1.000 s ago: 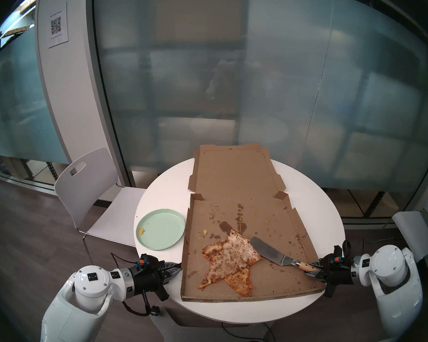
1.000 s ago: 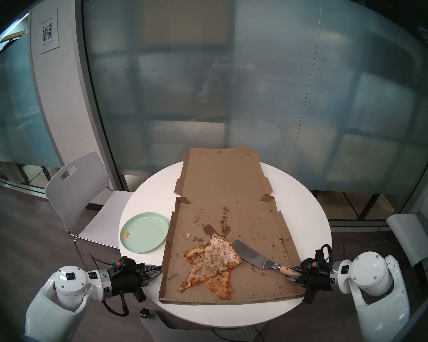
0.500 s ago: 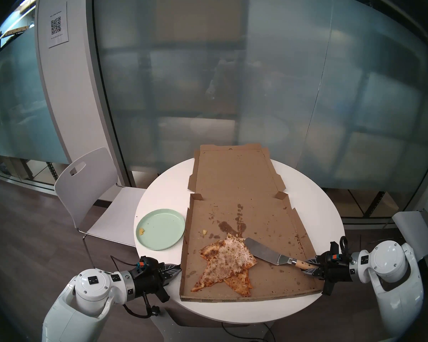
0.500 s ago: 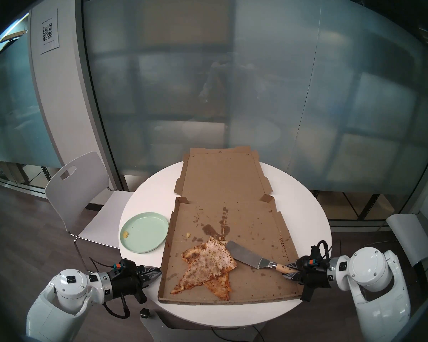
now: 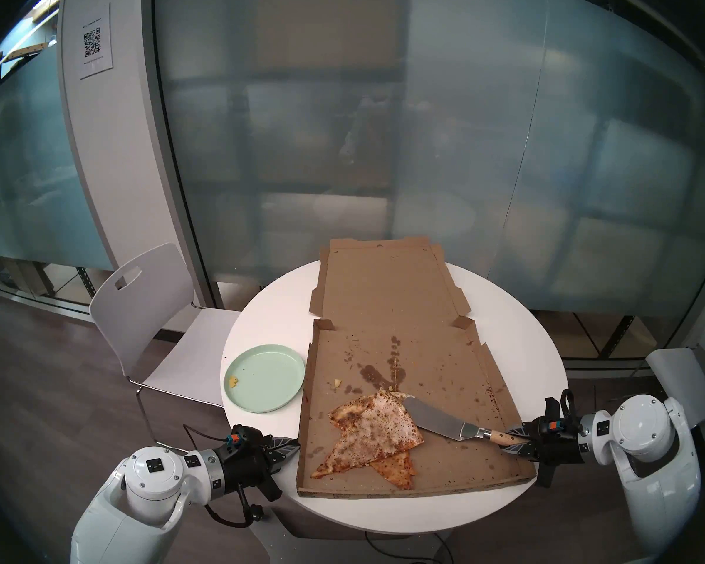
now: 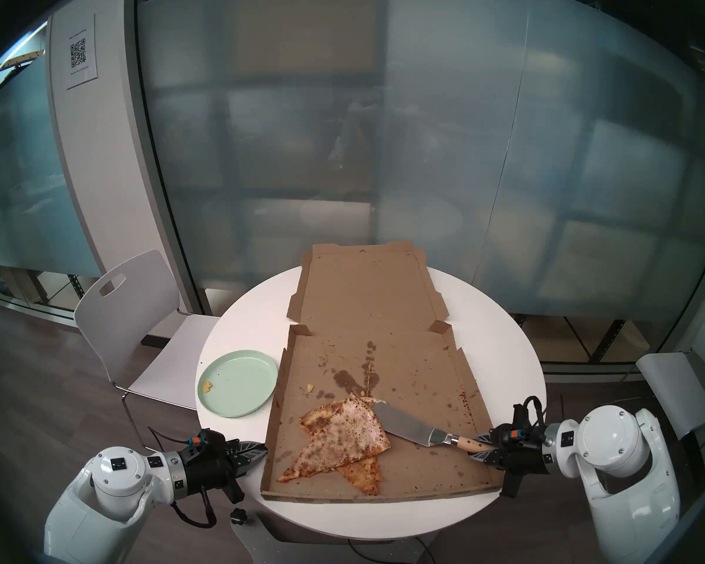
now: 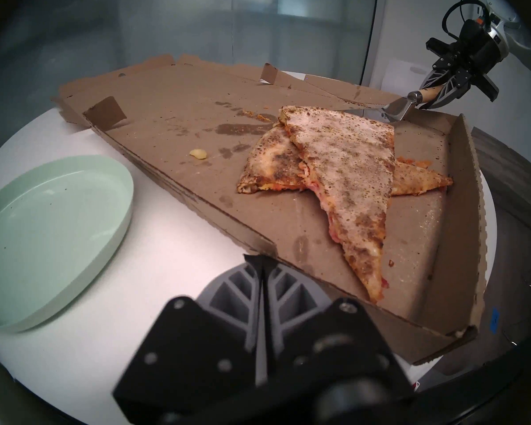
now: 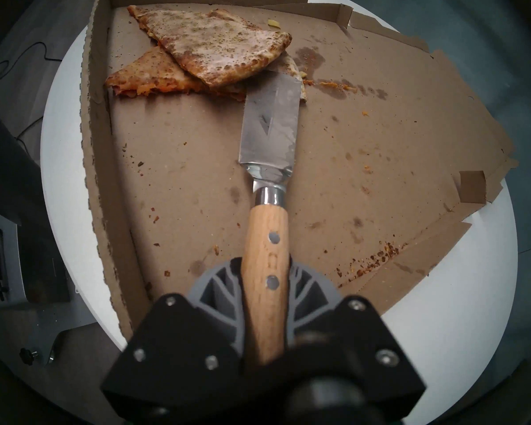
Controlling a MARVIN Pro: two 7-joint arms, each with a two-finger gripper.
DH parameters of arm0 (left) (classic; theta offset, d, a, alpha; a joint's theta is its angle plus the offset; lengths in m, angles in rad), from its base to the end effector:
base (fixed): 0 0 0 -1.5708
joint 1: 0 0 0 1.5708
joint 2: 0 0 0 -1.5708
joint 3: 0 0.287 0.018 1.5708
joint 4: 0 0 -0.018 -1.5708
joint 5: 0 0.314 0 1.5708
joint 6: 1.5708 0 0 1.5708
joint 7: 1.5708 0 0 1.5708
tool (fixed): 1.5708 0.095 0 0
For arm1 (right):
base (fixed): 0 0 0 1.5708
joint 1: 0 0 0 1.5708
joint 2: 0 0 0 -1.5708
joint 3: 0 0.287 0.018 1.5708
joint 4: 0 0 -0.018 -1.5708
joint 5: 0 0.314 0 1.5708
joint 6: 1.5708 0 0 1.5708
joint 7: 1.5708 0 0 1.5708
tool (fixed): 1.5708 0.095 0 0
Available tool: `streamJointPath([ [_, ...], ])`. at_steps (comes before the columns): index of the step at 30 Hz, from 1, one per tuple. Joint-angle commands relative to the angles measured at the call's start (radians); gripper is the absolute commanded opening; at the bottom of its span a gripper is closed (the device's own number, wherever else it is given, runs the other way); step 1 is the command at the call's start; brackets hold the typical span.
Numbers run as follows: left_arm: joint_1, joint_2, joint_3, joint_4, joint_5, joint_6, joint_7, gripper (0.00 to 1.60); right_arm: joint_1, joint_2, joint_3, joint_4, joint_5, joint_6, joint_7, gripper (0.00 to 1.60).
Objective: Put pizza slice onto the plate
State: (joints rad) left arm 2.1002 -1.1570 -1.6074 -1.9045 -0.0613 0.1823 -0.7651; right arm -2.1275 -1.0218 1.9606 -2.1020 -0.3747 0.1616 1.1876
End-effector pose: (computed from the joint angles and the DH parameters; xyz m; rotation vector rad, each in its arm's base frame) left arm 0.2388 0.0274 -0.3624 2.1651 -0.9706 1.2575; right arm 0.2431 -0.1320 -0.2745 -2.3139 -1.7791 -0.9923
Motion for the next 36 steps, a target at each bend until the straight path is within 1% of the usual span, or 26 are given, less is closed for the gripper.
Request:
streamJointPath([
  [1, 0.010, -0.001, -0.012, -0.028, -0.004, -0.003, 0.004, 0.20, 0.011, 0.019, -0.032, -0.023, -0.010, -0.023, 0.008, 0.00],
  [8, 0.011, -0.003, -0.015, -0.025, -0.004, -0.007, 0.002, 0.20, 0.032, 0.034, -0.059, -0.035, -0.020, -0.022, 0.026, 0.00],
  [15, 0.012, -0.006, -0.014, -0.026, -0.001, -0.007, 0.002, 0.21, 0.068, 0.075, -0.086, -0.031, -0.029, -0.030, 0.071, 0.00],
  [21, 0.014, -0.011, -0.012, -0.029, -0.001, -0.007, 0.004, 0.21, 0.122, 0.117, -0.116, -0.032, -0.026, -0.031, 0.125, 0.00],
  [23, 0.015, -0.016, -0.014, -0.030, -0.001, -0.008, 0.008, 0.21, 0.148, 0.134, -0.136, -0.025, -0.020, -0.046, 0.148, 0.00],
  [36, 0.024, -0.019, -0.034, -0.022, -0.010, -0.014, 0.014, 0.21, 0.234, 0.127, -0.233, -0.019, -0.022, -0.030, 0.183, 0.00],
])
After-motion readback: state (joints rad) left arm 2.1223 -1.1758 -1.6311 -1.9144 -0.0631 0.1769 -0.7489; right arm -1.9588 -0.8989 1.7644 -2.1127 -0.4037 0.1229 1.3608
